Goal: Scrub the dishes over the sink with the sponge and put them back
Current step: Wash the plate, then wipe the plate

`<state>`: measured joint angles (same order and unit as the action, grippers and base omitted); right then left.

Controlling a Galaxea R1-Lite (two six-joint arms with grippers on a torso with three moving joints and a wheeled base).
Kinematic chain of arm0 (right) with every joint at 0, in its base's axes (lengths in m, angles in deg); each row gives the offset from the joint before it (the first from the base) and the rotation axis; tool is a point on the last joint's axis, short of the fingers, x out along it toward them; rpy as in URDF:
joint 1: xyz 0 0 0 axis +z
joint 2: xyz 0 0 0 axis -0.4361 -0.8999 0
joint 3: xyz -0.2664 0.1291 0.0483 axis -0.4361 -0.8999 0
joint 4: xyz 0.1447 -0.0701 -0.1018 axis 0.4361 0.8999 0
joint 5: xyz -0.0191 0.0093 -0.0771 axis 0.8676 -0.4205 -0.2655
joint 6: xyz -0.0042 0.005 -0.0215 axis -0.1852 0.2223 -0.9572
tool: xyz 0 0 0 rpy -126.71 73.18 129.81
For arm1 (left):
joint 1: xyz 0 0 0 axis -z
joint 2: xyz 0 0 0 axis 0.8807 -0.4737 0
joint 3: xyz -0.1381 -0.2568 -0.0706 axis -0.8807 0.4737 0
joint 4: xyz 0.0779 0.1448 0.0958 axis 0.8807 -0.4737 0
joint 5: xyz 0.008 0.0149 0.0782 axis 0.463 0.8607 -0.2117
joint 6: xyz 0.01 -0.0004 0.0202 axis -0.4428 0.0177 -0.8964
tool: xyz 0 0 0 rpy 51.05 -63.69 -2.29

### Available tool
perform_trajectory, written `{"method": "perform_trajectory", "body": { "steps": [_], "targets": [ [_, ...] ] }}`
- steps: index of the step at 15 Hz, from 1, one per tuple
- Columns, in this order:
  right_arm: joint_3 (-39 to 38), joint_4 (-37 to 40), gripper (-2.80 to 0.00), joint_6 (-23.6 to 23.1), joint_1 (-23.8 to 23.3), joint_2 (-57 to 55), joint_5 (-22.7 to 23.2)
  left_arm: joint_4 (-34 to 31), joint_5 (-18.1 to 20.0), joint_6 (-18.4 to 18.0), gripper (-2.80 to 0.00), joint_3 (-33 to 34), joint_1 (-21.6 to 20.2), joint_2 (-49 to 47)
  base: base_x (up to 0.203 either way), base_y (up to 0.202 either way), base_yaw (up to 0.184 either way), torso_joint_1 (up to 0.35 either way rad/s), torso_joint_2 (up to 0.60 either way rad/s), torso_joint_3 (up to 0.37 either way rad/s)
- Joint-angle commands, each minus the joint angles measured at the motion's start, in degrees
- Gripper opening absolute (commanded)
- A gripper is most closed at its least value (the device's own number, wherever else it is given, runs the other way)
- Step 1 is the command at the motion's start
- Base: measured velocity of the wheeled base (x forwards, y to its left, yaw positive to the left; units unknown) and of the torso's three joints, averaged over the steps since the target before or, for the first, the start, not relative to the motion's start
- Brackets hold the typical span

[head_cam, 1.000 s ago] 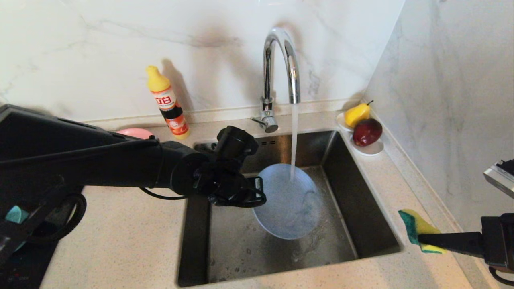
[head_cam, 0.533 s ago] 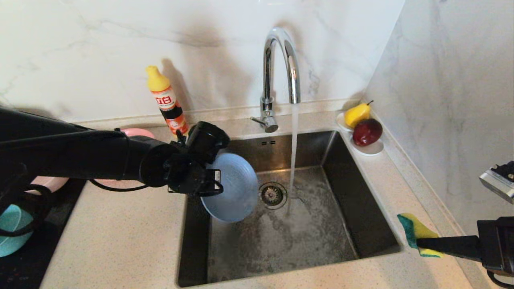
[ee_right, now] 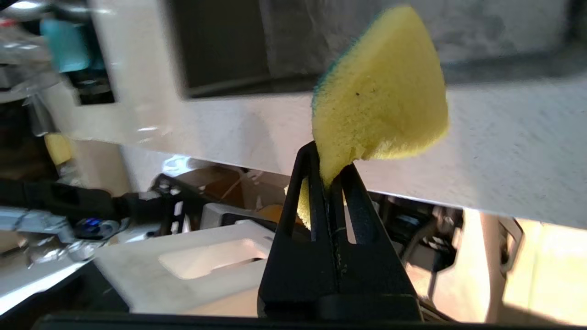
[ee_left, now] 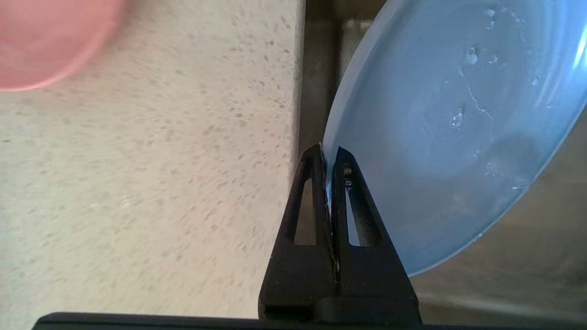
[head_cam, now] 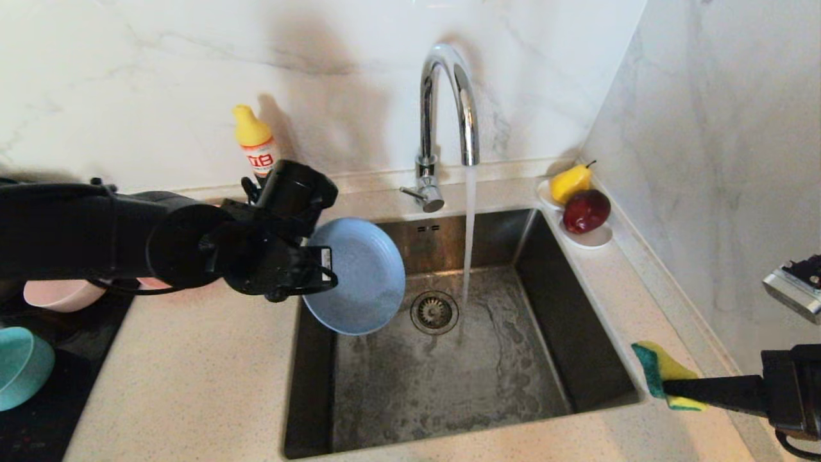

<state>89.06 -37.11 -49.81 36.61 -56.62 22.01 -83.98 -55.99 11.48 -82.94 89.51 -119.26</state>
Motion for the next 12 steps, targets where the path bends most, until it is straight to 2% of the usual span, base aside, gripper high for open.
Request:
{"method": "perform_trajectory", "body": {
  "steps": [1,3,5,7,9,11,12],
  "targets": [
    [1.72,0.19,-2.80,0.18,1.03,0.79,1.32,-0.11,1.67,0.12,-2.80,2.62,-0.02,7.37,0.000,0.000,0.000,0.000,0.00,0.000],
    [4.98,0.59,-2.80,0.35,2.84,1.55,2.86,0.06,6.26,0.00,-2.80,9.30,-0.10,14.69,0.000,0.000,0.000,0.000,0.00,0.000],
    [7.22,1.11,-2.80,0.58,6.28,1.72,4.46,2.54,13.10,-0.11,-2.80,18.82,-0.10,20.77,0.000,0.000,0.000,0.000,0.00,0.000],
    [7.87,1.54,-2.80,0.65,10.62,1.29,4.68,8.84,21.20,-0.60,-2.80,27.57,-0.10,26.17,0.000,0.000,0.000,0.000,0.00,0.000],
    [8.14,1.39,-2.80,0.64,16.17,-0.41,4.38,14.56,29.49,-2.79,-2.80,34.87,-0.10,29.86,0.000,0.000,0.000,0.000,0.00,0.000],
    [9.51,1.22,-2.80,0.62,19.94,-3.55,4.14,19.18,34.23,-4.27,-2.80,38.69,-0.10,31.60,0.000,0.000,0.000,0.000,0.00,0.000],
    [10.61,1.18,-2.80,0.56,20.94,-5.17,4.11,20.95,34.62,-5.00,-2.80,39.84,-0.10,31.51,0.000,0.000,0.000,0.000,0.00,0.000]
  ]
}}
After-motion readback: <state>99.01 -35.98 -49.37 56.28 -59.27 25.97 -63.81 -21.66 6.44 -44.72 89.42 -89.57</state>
